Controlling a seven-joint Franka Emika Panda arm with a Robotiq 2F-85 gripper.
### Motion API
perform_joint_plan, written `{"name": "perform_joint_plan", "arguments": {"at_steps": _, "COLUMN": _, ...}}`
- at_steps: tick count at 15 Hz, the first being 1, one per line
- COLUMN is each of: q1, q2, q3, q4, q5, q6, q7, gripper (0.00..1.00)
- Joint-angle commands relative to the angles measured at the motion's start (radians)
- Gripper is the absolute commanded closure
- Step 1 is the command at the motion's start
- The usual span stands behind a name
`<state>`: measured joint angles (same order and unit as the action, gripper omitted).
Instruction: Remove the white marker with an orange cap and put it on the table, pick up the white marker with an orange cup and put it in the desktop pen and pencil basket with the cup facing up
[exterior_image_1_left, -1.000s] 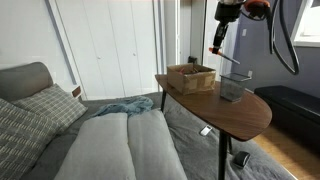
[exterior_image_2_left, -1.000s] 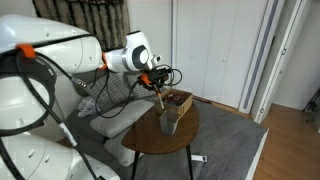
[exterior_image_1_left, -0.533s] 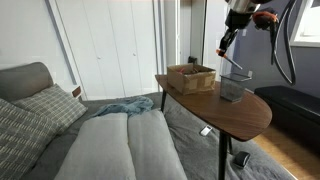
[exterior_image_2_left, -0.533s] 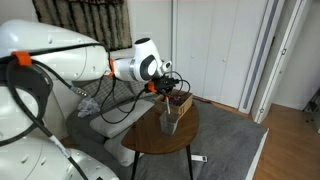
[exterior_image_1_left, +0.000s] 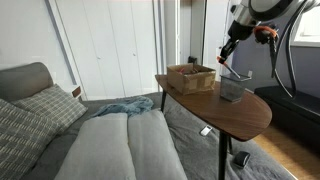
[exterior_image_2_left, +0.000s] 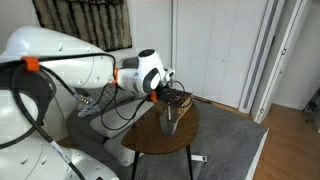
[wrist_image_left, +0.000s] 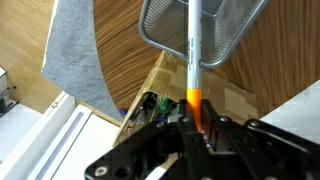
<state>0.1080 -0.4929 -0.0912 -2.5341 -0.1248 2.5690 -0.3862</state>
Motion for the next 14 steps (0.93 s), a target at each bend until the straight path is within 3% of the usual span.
{"name": "perform_joint_plan", "arguments": {"at_steps": 1, "q1": 0.017, "q2": 0.011, "q3": -0.02, "q4": -0.041, "q5": 0.043, "q6": 0.084, "q7": -0.018, "gripper": 0.96}}
{"name": "perform_joint_plan", "arguments": {"at_steps": 5, "q1": 0.014, "q2": 0.019, "q3": -0.024, "q4": -0.064, "q5": 0.054, "q6": 0.111, "q7": -0.016, "gripper": 0.96}}
{"name": "perform_joint_plan", "arguments": {"at_steps": 6, "q1": 0.012, "q2": 0.019, "q3": -0.024, "q4": -0.069, "q5": 0.051, "q6": 0.112, "q7": -0.016, "gripper": 0.86}}
{"name": "perform_joint_plan", "arguments": {"at_steps": 7, "q1": 0.013, "q2": 0.018, "q3": -0.025, "q4": -0.073, "q5": 0.052, "q6": 0.113, "q7": -0.017, "gripper": 0.6}}
{"name": "perform_joint_plan", "arguments": {"at_steps": 8, "q1": 0.014, "q2": 0.015, "q3": -0.025, "q4": -0.077, "q5": 0.052, "q6": 0.116, "q7": -0.017, "gripper": 0.6}}
{"name": "perform_joint_plan", "arguments": {"at_steps": 14, "q1": -0.008, "q2": -0.02, "q3": -0.001, "q4": -0.079, "q5": 0.019, "q6": 0.108, "q7": 0.004, "gripper": 0.18}}
